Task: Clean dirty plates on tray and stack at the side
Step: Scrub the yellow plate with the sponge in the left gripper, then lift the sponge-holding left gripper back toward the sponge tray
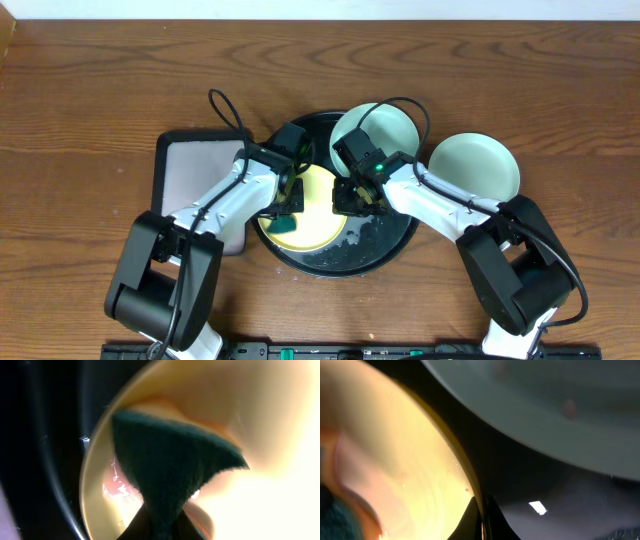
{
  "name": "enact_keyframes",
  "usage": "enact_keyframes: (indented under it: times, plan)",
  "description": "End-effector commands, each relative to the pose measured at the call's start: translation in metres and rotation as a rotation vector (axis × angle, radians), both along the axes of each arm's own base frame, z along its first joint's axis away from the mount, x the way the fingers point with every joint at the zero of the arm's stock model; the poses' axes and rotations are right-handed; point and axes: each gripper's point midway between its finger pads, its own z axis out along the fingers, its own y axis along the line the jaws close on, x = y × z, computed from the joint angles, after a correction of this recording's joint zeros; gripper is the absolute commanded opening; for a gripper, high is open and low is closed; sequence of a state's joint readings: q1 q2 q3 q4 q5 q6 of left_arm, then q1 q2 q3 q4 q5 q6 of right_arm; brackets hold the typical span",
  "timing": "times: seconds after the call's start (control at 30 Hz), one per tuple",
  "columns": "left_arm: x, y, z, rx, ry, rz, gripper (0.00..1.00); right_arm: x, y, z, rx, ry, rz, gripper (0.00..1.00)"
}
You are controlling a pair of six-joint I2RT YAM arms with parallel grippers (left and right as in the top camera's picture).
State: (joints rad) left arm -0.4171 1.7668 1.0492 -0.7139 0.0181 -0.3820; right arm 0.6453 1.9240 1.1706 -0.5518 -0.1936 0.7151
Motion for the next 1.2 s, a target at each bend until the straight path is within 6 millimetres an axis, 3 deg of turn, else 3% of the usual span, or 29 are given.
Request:
enact_keyframes:
  times: [0.0,0.13,0.33,0.5,0.67,0.97,1.17]
  plan:
    - [-0.035,-0.033,-0.002,-0.220,0.157,-0.179,0.08,-0.006,-0.003,-0.017,-0.041,0.028,0.003,0.01]
    - [-0.037,-0.059,0.006,-0.376,0.160,-0.258,0.07,-0.005,-0.003,-0.017,-0.040,0.027,0.003,0.01]
    - [-0.002,-0.070,0.008,-0.398,0.013,-0.252,0.07,-0.005,-0.003,-0.017,-0.040,0.027,0.003,0.01]
    - [0.032,-0.042,0.002,-0.217,-0.120,-0.085,0.07,-0.005,-0.003,-0.017,-0.040,0.027,0.003,0.01]
    - [0.043,-0.013,0.007,-0.049,-0.166,-0.015,0.07,-0.006,-0.004,-0.017,-0.042,0.029,0.003,0.01]
    - [0.060,-0.006,0.075,-0.014,-0.193,0.007,0.07,-0.006,-0.004,-0.017,-0.042,0.029,0.004,0.01]
    - [0.060,0.019,0.124,-0.003,-0.179,0.071,0.07,-0.006,0.003,-0.014,-0.008,0.023,0.052,0.01]
